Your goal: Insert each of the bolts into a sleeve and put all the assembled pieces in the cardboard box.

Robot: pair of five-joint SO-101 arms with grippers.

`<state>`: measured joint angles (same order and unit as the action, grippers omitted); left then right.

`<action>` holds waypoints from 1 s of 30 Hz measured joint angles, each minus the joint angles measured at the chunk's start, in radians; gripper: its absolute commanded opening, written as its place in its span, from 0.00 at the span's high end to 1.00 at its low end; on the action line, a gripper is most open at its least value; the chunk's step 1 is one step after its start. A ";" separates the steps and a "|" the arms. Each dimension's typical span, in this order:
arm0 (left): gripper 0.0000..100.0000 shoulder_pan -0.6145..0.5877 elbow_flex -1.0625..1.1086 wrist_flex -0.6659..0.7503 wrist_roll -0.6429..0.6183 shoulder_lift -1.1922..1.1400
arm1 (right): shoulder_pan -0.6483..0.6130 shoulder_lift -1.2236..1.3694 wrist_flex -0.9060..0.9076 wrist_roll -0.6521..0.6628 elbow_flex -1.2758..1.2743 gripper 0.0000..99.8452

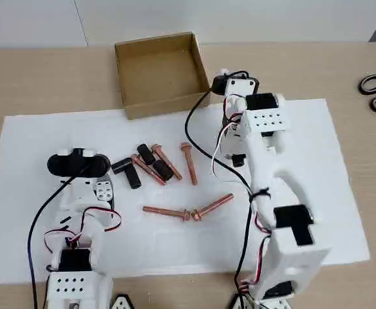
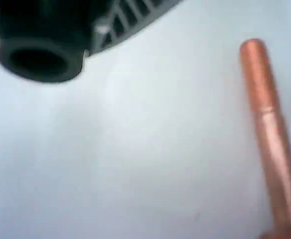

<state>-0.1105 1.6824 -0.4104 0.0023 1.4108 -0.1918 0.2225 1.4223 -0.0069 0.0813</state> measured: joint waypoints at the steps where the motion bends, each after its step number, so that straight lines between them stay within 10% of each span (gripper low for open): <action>1: 0.99 0.000 0.000 0.000 0.000 0.000 | 0.005 -0.017 0.005 0.000 0.000 1.00; 30: 0.99 0.000 0.000 0.000 0.000 0.000 | 0.017 -0.638 0.012 0.000 -0.388 1.00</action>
<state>-0.1105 1.6824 -0.4104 0.0023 1.4108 -0.1749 -0.4158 1.4346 -0.0069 -0.3069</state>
